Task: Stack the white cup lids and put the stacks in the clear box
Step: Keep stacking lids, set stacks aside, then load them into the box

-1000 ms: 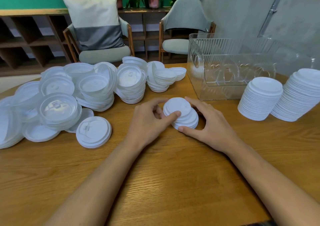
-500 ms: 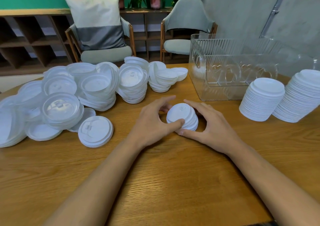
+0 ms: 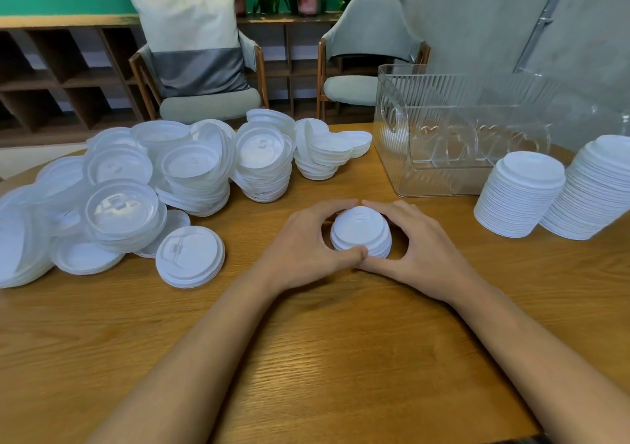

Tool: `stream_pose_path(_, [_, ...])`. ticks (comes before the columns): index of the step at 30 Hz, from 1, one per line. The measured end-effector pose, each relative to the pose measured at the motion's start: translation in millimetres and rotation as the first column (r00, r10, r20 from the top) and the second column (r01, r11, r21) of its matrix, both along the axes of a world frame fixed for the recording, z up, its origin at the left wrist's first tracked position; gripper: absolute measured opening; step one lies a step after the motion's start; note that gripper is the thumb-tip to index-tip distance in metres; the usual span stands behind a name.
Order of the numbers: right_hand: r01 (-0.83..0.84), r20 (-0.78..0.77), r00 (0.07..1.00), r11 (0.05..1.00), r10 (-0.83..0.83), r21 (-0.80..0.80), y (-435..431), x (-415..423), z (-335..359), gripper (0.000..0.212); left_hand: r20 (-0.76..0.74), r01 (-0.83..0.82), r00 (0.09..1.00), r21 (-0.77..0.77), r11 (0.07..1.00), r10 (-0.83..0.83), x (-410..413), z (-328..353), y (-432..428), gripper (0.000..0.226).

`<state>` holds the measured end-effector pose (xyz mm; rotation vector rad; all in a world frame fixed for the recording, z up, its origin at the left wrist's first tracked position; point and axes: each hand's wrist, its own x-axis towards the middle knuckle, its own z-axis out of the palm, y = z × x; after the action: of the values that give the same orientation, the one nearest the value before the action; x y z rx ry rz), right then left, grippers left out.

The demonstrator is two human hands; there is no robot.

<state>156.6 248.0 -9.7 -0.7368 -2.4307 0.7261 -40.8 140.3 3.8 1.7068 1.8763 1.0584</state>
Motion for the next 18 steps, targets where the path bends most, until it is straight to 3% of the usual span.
stream_pose_path(7, [0.024,0.039,0.999,1.0,-0.023,-0.019,-0.7,0.3,2.5,0.11,-0.004,-0.126,0.992,0.105,0.986,0.128,12.5,-6.7,5.2,0.063])
stream_pose_path(18, [0.031,0.065,0.997,0.999,-0.03,-0.02,-2.5,0.3,4.3,0.108,0.014,-0.14,0.99,0.097,0.985,0.139,11.2,-8.2,4.9,0.054])
